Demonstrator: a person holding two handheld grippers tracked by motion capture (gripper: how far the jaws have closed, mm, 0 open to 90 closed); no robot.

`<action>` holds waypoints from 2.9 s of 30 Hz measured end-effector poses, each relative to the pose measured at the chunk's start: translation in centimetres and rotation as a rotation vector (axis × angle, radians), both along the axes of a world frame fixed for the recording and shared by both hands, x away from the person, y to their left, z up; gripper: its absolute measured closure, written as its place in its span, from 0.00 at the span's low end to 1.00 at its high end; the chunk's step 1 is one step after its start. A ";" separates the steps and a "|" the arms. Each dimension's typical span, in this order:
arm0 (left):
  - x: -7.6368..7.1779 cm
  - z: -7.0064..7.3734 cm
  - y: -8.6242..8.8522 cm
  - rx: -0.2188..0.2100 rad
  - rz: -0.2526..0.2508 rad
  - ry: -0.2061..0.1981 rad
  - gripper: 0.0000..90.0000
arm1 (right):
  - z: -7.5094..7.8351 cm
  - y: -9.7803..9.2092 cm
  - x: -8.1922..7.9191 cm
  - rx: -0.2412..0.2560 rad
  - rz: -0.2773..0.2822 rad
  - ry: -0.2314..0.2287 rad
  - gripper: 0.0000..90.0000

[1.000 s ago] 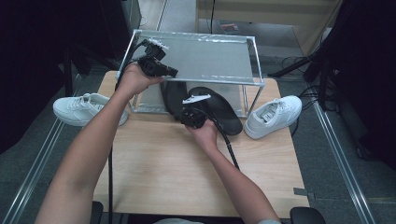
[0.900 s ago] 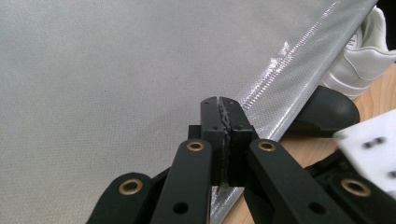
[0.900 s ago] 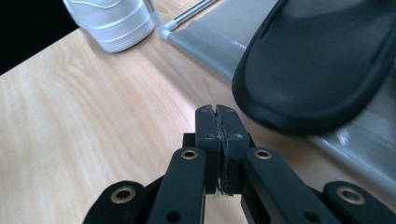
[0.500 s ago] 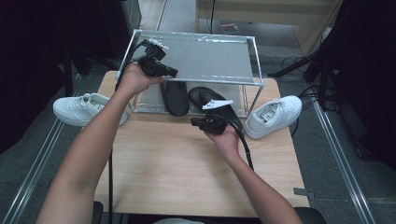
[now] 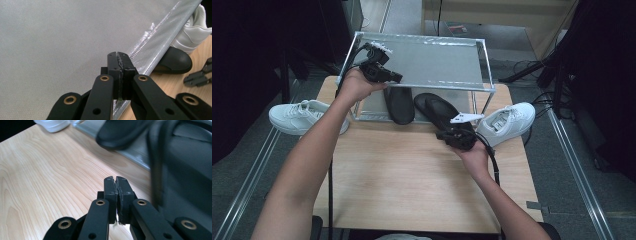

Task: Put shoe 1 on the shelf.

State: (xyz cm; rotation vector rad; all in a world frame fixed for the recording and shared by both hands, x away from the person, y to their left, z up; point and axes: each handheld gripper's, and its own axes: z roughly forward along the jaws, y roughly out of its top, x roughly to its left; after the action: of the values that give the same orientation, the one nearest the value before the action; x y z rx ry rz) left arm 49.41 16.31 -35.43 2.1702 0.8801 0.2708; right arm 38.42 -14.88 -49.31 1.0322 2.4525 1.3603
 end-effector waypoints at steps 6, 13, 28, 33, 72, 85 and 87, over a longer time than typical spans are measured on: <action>0.0 -0.1 0.1 -0.013 0.001 0.004 1.00 | -0.3 -3.0 -0.3 0.008 -0.049 0.017 1.00; 0.0 -0.1 0.2 -0.019 0.000 0.003 1.00 | -0.2 -5.8 -1.0 -0.018 -0.077 0.001 1.00; -0.1 -0.1 0.0 -0.009 0.002 -0.007 1.00 | -1.7 -9.4 -1.2 -0.085 -0.132 0.045 1.00; -0.1 -0.1 0.1 -0.005 -0.002 -0.009 1.00 | -2.1 -8.8 -0.5 -0.092 -0.136 0.045 1.00; -0.1 -0.2 0.0 -0.001 -0.006 -0.027 1.00 | -2.8 -2.5 3.7 -0.025 -0.205 0.018 1.00; -0.1 -0.2 0.0 -0.002 -0.007 -0.028 1.00 | -3.3 -0.2 4.9 -0.077 -0.217 0.031 1.00; -0.1 -0.2 0.0 -0.001 -0.007 -0.031 1.00 | -3.3 0.4 5.2 -0.080 -0.208 0.026 1.00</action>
State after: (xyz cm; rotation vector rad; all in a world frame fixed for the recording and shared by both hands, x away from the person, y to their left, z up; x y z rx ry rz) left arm 49.30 16.36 -35.67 2.1621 0.8548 0.2993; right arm 43.58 -14.51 -52.58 1.2523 2.3191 1.1813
